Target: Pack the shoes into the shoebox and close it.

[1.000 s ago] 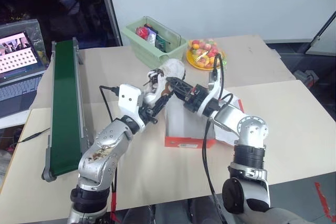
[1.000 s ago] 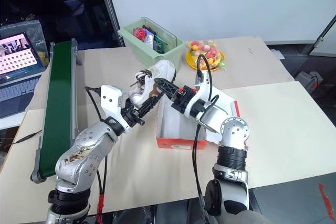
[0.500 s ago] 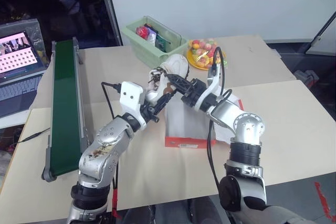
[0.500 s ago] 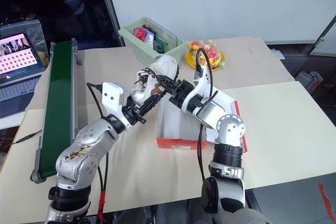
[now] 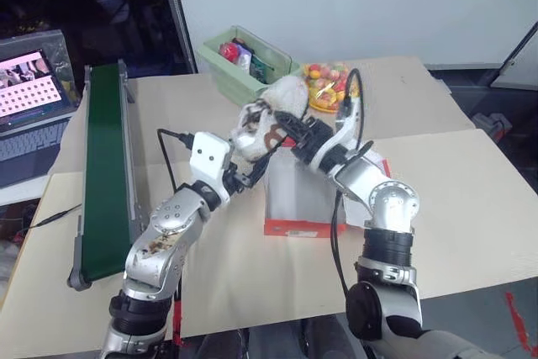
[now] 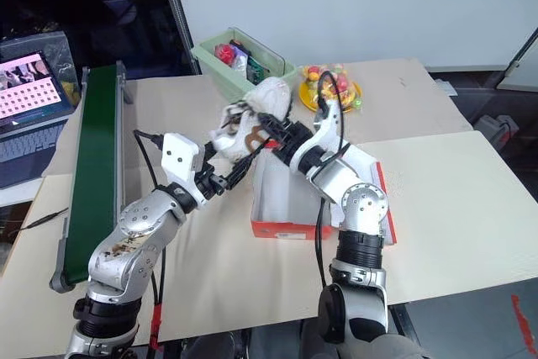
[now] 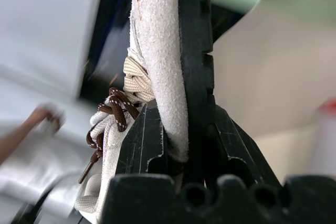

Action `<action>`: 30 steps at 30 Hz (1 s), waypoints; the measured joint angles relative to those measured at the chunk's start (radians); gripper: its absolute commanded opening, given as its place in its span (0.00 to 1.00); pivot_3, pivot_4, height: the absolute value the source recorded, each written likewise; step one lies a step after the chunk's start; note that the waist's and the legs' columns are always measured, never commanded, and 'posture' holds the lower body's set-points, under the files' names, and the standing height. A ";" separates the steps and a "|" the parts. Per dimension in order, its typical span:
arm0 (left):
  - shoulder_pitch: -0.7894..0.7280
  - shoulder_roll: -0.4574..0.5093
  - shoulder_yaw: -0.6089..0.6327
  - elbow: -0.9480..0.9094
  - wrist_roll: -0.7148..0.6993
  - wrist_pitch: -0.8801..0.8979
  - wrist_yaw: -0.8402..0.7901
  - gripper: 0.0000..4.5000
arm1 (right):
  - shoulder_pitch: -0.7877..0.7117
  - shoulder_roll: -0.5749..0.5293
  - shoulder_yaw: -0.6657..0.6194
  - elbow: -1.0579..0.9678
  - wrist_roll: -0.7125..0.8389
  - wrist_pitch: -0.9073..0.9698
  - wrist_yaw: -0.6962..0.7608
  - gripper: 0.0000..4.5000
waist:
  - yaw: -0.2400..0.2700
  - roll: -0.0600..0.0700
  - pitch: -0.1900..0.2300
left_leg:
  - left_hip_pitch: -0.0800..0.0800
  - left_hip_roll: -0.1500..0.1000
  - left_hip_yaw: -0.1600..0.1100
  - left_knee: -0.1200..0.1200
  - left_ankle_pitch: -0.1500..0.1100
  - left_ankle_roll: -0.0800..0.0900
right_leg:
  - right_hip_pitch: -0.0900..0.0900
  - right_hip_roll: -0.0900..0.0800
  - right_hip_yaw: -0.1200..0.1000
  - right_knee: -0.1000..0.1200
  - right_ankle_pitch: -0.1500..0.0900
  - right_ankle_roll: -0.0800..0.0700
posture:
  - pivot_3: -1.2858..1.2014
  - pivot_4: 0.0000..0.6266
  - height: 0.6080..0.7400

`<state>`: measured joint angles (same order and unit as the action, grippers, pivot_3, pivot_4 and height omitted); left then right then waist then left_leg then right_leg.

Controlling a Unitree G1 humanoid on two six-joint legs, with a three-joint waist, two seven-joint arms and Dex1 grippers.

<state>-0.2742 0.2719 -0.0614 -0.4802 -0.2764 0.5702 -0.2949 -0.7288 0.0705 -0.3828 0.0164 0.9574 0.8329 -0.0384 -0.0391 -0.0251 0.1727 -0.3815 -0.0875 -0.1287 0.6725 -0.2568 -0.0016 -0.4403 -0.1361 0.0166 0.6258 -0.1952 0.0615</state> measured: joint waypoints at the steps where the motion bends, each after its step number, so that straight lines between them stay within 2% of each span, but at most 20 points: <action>1: 0.007 0.000 0.002 0.000 0.001 -0.001 0.001 0.81 | -0.011 -0.015 -0.003 0.005 -0.039 -0.046 -0.020 0.19 | 0.001 0.000 0.000 | 0.000 0.000 0.000 0.000 0.000 0.000 | 0.000 0.000 0.000 0.000 0.000 0.000 | 0.52 0.24 1.00; 5: 0.021 0.001 0.069 -0.006 -0.039 -0.001 -0.006 0.81 | -0.033 -0.174 0.061 0.020 -0.260 -0.167 -0.048 0.19 | 0.001 0.000 0.000 | -0.002 0.000 0.003 0.000 0.000 0.000 | -0.002 0.000 0.000 0.000 0.000 0.000 | 0.52 0.24 1.00; 7: 0.039 0.051 0.092 -0.017 -0.062 -0.002 -0.054 0.81 | -0.041 -0.289 0.133 0.021 -0.353 -0.154 -0.023 0.19 | -0.004 0.000 0.000 | -0.002 0.000 0.004 0.000 0.000 0.000 | -0.002 0.000 0.000 0.000 0.000 0.000 | 0.52 0.24 1.00; 8: 0.060 0.119 0.092 -0.017 -0.072 -0.003 -0.116 0.81 | -0.055 -0.380 0.184 0.021 -0.395 -0.093 0.007 0.19 | -0.009 0.001 0.000 | -0.001 0.001 0.005 -0.001 0.000 0.000 | -0.002 0.001 0.002 0.000 0.000 0.000 | 0.52 0.24 1.00; 10: 0.075 0.159 0.091 -0.014 -0.079 -0.009 -0.167 0.81 | -0.069 -0.432 0.198 0.020 -0.402 -0.018 0.028 0.19 | -0.011 0.001 0.000 | 0.000 0.002 0.006 -0.001 0.000 0.000 | -0.002 0.002 0.002 0.000 0.000 -0.001 | 0.52 0.24 1.00; 12: 0.087 0.221 0.087 0.005 -0.080 -0.035 -0.240 0.81 | -0.106 -0.523 0.216 0.019 -0.366 0.146 0.088 0.19 | -0.008 0.002 0.000 | 0.000 0.003 0.006 -0.001 0.000 0.000 | -0.001 0.002 0.002 -0.001 0.000 -0.002 | 0.52 0.24 1.00; 15: 0.086 0.259 0.076 0.049 -0.076 -0.078 -0.308 0.81 | -0.205 -0.629 0.228 0.018 -0.295 0.397 0.180 0.19 | -0.002 0.004 0.002 | -0.001 0.003 0.006 -0.001 -0.001 0.002 | 0.000 0.002 0.002 -0.003 0.000 -0.002 | 0.52 0.24 1.00; 20: 0.062 0.257 -0.010 0.089 -0.053 -0.166 -0.395 0.81 | -0.386 -0.628 0.218 0.136 -0.259 0.688 0.245 0.19 | -0.001 0.004 0.002 | -0.002 0.004 0.007 0.000 -0.001 0.002 | 0.001 0.003 0.001 -0.003 0.001 -0.002 | 0.52 0.24 1.00; 25: 0.058 0.256 -0.048 0.104 -0.042 -0.227 -0.443 0.81 | -0.394 -0.586 0.234 0.273 -0.298 0.773 0.271 0.19 | 0.003 0.004 0.002 | -0.004 0.004 0.007 0.002 -0.001 0.002 | -0.001 0.003 0.001 -0.002 0.001 -0.002 | 0.52 0.24 1.00; 30: 0.058 0.256 -0.049 0.104 -0.042 -0.240 -0.454 0.81 | -0.350 -0.586 0.304 0.322 -0.347 0.760 0.319 0.19 | 0.003 0.004 0.002 | -0.004 0.004 0.007 0.003 -0.001 0.002 | -0.001 0.003 0.000 -0.002 0.001 -0.002 | 0.52 0.24 1.00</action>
<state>-0.2159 0.5279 -0.1104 -0.3765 -0.3185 0.3304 -0.7492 -1.0791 -0.5154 -0.0788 0.3383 0.6107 1.5924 0.2802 -0.0364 -0.0211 0.1744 -0.3856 -0.0832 -0.1220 0.6755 -0.2580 0.0009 -0.4412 -0.1335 0.0171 0.6240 -0.1943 0.0594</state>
